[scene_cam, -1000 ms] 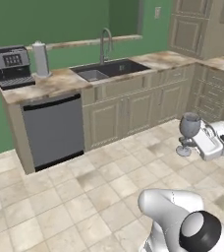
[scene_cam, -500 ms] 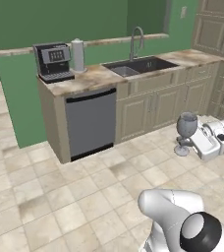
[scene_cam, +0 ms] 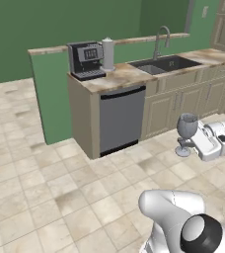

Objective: Retrieve the wine glasses from the counter and place one next to each plate.

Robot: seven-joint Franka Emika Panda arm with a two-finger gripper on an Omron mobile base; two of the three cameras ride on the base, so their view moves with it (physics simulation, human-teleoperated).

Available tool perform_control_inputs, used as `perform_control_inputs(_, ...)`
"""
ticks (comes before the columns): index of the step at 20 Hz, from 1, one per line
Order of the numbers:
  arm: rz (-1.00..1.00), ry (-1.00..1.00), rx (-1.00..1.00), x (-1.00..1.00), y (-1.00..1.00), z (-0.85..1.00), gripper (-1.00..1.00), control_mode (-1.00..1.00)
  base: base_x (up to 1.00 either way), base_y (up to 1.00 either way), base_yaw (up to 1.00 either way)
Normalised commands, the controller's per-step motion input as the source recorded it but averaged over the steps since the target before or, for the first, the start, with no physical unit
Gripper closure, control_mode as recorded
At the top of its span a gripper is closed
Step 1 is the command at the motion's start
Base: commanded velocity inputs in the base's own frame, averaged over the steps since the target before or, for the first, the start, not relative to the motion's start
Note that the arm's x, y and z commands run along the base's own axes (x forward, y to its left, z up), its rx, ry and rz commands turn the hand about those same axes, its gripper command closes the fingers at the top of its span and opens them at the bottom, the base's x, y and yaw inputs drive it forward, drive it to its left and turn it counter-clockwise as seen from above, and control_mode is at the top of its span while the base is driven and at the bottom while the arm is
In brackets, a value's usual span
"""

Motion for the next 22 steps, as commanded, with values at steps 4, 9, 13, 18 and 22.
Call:
perform_control_inputs(4,0.00,0.00,0.00,0.00,0.00,0.00,1.00,1.00,0.41,1.00,0.00)
perform_control_inputs(9,0.00,0.00,0.00,0.00,0.00,0.00,1.00,1.00,0.58,1.00,0.00)
perform_control_inputs(13,0.00,0.00,0.00,0.00,0.00,0.00,1.00,1.00,0.93,1.00,-0.12)
perform_control_inputs(18,0.00,0.00,0.00,0.00,0.00,0.00,1.00,1.00,1.00,1.00,-0.24)
perform_control_inputs(22,0.00,0.00,0.00,0.00,0.00,0.00,1.00,1.00,0.92,1.00,-0.32)
